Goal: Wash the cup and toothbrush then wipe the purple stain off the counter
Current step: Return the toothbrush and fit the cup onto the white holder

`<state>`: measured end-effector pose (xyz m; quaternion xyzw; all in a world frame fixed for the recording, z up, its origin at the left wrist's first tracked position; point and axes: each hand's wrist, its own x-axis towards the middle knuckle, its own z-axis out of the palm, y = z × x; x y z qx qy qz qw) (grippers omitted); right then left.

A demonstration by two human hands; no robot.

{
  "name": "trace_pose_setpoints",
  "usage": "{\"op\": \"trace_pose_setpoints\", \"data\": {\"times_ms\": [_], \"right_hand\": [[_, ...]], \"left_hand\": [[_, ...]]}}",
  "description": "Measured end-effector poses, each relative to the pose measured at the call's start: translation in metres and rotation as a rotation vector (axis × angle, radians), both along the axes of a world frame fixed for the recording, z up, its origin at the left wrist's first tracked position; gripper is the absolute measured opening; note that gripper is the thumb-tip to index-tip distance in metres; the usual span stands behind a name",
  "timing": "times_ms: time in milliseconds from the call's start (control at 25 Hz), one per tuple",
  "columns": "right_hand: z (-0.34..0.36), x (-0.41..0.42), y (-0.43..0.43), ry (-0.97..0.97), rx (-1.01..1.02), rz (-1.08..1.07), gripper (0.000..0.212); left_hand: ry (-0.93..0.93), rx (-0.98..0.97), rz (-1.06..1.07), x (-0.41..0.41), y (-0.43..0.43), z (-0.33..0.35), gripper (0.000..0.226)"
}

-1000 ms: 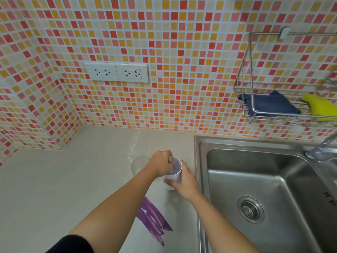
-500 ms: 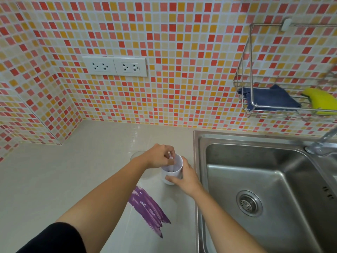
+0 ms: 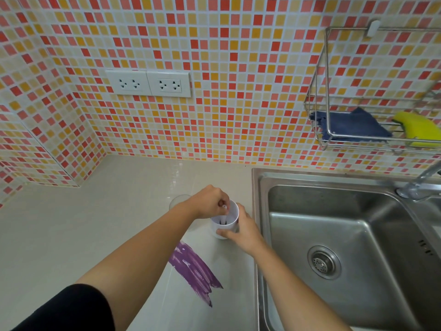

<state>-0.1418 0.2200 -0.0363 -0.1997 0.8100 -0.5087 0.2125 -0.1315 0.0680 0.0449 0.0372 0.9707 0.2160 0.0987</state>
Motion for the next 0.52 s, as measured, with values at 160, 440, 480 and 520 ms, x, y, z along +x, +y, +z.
{"op": "trace_pose_setpoints", "data": {"times_ms": [160, 440, 480, 520], "right_hand": [[-0.003, 0.007, -0.001, 0.004, -0.026, -0.043, 0.081], [-0.021, 0.009, -0.006, 0.046, 0.011, -0.092, 0.088], [-0.022, 0.008, -0.008, 0.042, 0.022, -0.108, 0.084], [-0.021, 0.006, -0.009, 0.042, 0.03, -0.123, 0.082]], "left_hand": [[-0.011, 0.062, 0.061, 0.007, -0.003, 0.0, 0.025], [-0.072, -0.016, 0.355, 0.041, -0.064, -0.004, 0.089], [-0.177, -0.066, 0.352, 0.047, -0.068, -0.014, 0.099], [-0.239, -0.079, 0.371, 0.051, -0.069, -0.024, 0.105]]}}
